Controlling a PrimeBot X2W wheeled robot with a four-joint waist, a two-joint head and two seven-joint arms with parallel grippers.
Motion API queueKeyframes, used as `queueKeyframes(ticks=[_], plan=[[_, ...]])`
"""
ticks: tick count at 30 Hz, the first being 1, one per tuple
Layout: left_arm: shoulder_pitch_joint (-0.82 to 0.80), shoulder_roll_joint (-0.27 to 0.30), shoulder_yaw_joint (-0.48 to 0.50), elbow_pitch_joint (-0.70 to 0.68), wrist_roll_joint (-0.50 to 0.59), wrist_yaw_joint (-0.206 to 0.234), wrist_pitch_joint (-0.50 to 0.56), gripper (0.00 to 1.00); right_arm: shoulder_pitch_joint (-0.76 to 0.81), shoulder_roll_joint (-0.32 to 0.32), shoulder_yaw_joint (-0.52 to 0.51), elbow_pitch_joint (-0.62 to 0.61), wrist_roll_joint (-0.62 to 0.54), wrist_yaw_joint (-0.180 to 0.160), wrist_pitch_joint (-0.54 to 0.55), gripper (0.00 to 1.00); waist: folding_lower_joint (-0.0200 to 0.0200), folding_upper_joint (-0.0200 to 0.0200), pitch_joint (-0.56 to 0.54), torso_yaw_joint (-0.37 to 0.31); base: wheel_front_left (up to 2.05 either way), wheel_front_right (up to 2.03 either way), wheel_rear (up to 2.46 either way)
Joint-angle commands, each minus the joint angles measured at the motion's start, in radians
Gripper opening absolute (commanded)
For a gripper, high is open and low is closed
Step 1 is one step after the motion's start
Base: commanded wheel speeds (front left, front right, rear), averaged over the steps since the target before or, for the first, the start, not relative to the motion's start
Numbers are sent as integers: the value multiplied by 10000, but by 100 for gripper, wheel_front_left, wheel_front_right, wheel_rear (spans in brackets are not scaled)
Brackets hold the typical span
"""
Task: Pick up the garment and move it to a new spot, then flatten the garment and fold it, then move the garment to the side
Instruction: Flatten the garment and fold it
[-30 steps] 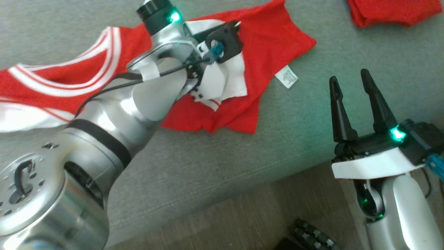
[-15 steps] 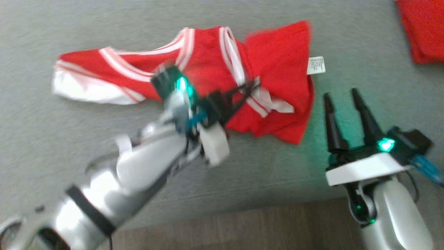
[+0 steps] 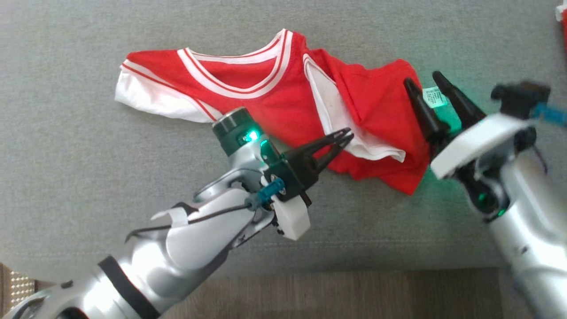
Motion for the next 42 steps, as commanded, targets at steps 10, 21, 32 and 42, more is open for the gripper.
queueKeyframes(ticks=[10,21,32,42], plan=[[156,-454,447,-130,587,-214,-51,0,-1192,-1353,1098,290,3642,-2,4312,61,0,0,-238,323,0,0,0],[1231,109,2741,-1640,403,684,-51,0,-1070,-1432,82,991,3184,-2,418,0,0,0,-761,288,0,0,0],[3539,2209,6503,-4124,387,1941,-51,0,2268,-223,-1419,1507,1458,-2,-118,52,0,0,-735,-132,0,0,0],[4254,2739,7842,-4560,701,2174,-51,0,4420,1018,-3973,-1227,-783,-2,405,100,0,0,-306,-433,0,0,0]])
